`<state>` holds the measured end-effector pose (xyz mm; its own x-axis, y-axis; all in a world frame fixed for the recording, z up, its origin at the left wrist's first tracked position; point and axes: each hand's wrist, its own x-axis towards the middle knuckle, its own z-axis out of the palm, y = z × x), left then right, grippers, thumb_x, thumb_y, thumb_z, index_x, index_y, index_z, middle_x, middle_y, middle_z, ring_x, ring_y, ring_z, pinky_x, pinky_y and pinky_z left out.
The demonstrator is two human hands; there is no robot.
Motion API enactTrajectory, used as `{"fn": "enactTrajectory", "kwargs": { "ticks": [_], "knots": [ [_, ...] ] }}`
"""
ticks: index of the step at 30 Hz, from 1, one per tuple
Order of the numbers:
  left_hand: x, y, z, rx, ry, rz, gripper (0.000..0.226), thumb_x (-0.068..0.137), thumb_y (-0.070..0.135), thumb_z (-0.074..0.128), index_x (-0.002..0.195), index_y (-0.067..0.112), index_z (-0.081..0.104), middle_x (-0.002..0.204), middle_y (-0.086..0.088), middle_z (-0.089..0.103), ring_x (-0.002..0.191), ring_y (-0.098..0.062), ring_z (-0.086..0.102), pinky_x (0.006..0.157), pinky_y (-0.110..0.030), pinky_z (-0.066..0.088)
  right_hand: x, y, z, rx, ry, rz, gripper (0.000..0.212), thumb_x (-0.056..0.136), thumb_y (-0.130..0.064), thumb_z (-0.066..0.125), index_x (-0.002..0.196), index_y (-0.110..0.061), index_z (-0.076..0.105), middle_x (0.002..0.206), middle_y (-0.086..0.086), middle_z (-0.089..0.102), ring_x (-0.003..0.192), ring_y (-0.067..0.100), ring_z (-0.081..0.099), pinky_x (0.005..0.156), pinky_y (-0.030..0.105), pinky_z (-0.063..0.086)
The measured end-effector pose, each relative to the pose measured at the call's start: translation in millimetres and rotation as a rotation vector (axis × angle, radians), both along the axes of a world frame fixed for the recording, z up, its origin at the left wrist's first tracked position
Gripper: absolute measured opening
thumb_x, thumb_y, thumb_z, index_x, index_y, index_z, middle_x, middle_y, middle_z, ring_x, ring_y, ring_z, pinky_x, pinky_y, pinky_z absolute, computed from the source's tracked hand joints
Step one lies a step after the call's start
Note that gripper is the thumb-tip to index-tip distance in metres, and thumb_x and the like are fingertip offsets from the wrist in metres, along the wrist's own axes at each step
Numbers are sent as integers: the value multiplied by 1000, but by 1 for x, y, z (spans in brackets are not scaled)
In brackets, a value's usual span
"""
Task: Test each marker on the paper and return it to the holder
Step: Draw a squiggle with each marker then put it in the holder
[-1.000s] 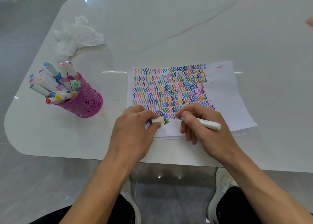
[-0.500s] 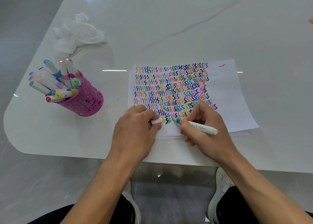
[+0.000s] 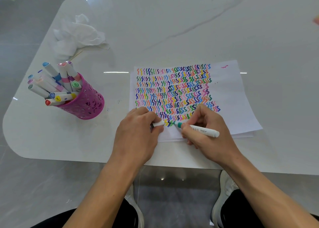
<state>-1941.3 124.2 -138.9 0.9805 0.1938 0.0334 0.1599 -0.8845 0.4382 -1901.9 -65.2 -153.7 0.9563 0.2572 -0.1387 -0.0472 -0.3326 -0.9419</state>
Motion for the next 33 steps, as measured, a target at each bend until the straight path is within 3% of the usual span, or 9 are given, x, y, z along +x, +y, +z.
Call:
{"fn": "enactTrajectory", "kwargs": {
  "ticks": [13,18,22,25,29,33],
  "knots": [
    [1,-1,1,9,4,3,12,85,35,76,92,25,75,89,12,62,84,-8,54,70,-20,38,0,-3,0,40,-2,21,18,75,-22,73,75,-15,56,69,11,66,64,37,64,54,52,54],
    [0,-1,3,11,-1,-5,12,85,34,75,92,24,76,87,11,63,82,-10,55,70,-21,39,2,-6,7,242,30,-38,13,82,-24,72,82,-27,60,68,7,71,51,14,61,48,21,47],
    [0,-1,7,-7,-15,-14,13,86,34,76,93,23,77,87,10,66,81,-12,59,75,-26,46,9,-9,13,307,-44,-105,7,83,-23,79,87,-25,74,67,-1,70,56,10,60,51,19,46],
    [1,-1,12,-86,-47,14,12,89,33,73,96,24,77,90,11,66,82,-13,60,79,-33,50,12,-9,17,344,-54,-141,8,85,-21,79,89,-28,80,70,-3,73,57,8,62,53,17,47],
    [1,-3,15,-270,-32,45,16,94,30,68,108,27,75,95,18,64,83,2,57,71,-4,40,12,-6,20,400,7,-157,15,94,-24,66,96,-18,80,74,7,73,60,19,62,51,24,47],
    [1,-6,14,-509,32,46,16,96,32,64,108,27,74,92,18,68,85,3,58,69,-6,40,12,-4,22,410,30,-138,20,97,-22,60,97,-11,76,72,11,72,59,24,62,49,25,47]
  ]
}}
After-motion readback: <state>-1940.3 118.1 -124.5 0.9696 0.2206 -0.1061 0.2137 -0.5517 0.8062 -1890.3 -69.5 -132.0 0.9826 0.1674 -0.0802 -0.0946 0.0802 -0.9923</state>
